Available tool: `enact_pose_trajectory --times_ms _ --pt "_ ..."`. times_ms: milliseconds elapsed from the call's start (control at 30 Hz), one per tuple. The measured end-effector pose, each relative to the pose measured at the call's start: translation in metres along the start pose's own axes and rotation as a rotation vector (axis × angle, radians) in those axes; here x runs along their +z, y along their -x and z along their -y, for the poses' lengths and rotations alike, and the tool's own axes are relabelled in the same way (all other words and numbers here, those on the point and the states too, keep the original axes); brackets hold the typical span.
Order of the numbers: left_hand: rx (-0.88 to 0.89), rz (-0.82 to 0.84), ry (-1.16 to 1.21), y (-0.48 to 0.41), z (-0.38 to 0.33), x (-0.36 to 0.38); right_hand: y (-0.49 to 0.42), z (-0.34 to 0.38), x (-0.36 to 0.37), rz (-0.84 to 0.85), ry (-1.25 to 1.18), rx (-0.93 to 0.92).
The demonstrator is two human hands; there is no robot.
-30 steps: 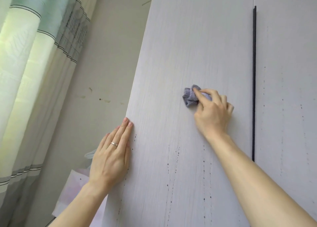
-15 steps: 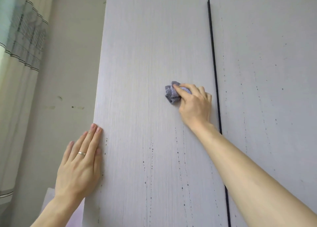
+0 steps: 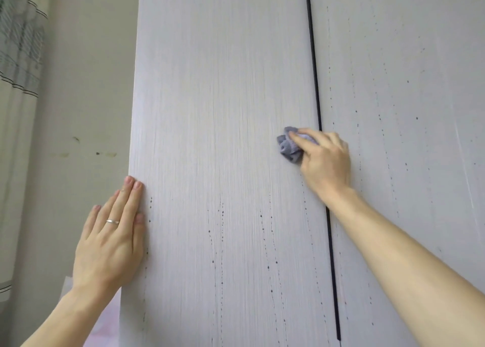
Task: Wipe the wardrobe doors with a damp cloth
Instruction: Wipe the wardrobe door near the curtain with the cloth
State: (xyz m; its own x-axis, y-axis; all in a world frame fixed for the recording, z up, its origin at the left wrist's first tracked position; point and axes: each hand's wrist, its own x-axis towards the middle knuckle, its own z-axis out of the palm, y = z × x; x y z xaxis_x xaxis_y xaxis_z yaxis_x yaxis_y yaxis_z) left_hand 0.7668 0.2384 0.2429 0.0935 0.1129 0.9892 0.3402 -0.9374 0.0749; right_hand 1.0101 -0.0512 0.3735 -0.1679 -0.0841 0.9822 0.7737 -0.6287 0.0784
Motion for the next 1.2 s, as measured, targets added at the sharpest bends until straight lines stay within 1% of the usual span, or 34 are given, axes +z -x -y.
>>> enact_pose_trajectory --times_ms 67,200,267,333,433,500,567,633,700,767,833,867,900,967,1033,1067,1100,1133,1200 --pt "0.004 -0.003 0.007 0.000 -0.001 -0.001 0.015 -0.001 0.000 -0.010 0.026 0.048" --pt "0.007 -0.004 0.025 0.008 -0.001 0.000 0.110 0.012 -0.010 -0.038 0.055 0.076" --pt "0.026 0.000 0.019 0.009 0.000 -0.002 0.137 0.016 -0.019 -0.036 0.117 0.088" --pt "0.045 0.017 0.014 0.009 0.001 -0.004 0.119 0.012 -0.023 0.005 0.171 0.122" --pt "0.051 0.019 -0.002 0.009 0.003 -0.005 0.054 0.011 -0.017 0.039 0.249 0.216" --pt "0.048 0.016 -0.004 0.009 0.002 -0.004 0.022 0.008 -0.014 0.119 0.240 0.252" --pt "0.020 0.021 -0.001 0.010 0.001 -0.004 0.020 0.010 -0.012 0.112 0.185 0.265" --pt "0.006 0.014 0.002 0.010 0.001 -0.004 0.052 0.022 -0.010 0.037 0.075 0.234" --pt "0.018 0.022 -0.009 0.012 0.000 -0.003 0.107 0.035 -0.011 -0.032 -0.049 0.134" --pt "0.022 0.030 -0.032 0.012 0.004 -0.004 0.143 0.044 -0.014 -0.005 -0.121 -0.023" --pt "0.029 0.053 -0.028 0.015 0.007 -0.005 0.138 0.038 -0.016 0.038 -0.122 -0.096" --pt "0.037 0.055 -0.032 0.016 0.009 -0.004 0.123 0.033 -0.015 0.037 -0.104 -0.083" --pt "0.046 0.050 -0.036 0.015 0.010 -0.004 0.104 0.027 -0.012 0.020 -0.073 -0.032" --pt "0.048 0.035 -0.030 0.014 0.010 -0.002 0.071 0.020 -0.006 -0.013 -0.026 0.119" --pt "0.044 0.018 -0.020 0.015 0.009 0.001 0.067 0.025 -0.003 -0.049 -0.080 0.212" --pt "0.043 0.014 -0.017 0.015 0.008 0.003 0.076 0.032 -0.001 -0.067 -0.120 0.221" --pt "0.036 0.015 -0.012 0.016 0.007 0.003 0.092 0.040 -0.001 -0.064 -0.152 0.189" --pt "0.027 0.014 -0.008 0.016 0.007 0.003 0.109 0.051 -0.002 -0.043 -0.179 0.118" --pt "0.030 0.024 -0.012 0.018 0.008 0.002 0.134 0.068 -0.009 0.026 -0.199 -0.080"
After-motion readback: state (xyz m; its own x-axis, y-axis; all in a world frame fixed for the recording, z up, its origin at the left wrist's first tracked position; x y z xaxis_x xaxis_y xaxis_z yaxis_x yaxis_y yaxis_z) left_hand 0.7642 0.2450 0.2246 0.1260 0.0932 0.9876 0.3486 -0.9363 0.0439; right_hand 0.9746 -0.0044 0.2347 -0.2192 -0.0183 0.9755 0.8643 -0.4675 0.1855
